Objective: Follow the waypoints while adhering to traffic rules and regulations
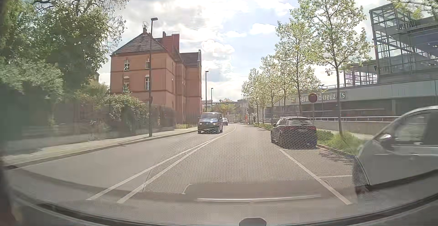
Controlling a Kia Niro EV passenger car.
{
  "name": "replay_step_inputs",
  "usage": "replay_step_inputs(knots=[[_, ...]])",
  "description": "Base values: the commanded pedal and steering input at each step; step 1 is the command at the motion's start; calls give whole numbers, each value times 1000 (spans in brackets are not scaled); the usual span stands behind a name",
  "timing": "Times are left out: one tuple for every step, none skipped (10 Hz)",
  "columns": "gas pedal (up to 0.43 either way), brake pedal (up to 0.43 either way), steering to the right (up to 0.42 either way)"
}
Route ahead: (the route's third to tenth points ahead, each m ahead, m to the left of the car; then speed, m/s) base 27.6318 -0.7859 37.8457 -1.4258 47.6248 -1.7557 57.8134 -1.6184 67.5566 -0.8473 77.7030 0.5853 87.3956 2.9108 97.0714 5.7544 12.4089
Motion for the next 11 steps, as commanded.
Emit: replay_step_inputs(knots=[[209,18,2],[209,18,2],[209,18,3],[209,18,9],[209,18,12],[209,18,13],[177,18,14],[87,18,16],[0,18,18],[0,18,20],[0,18,23]])
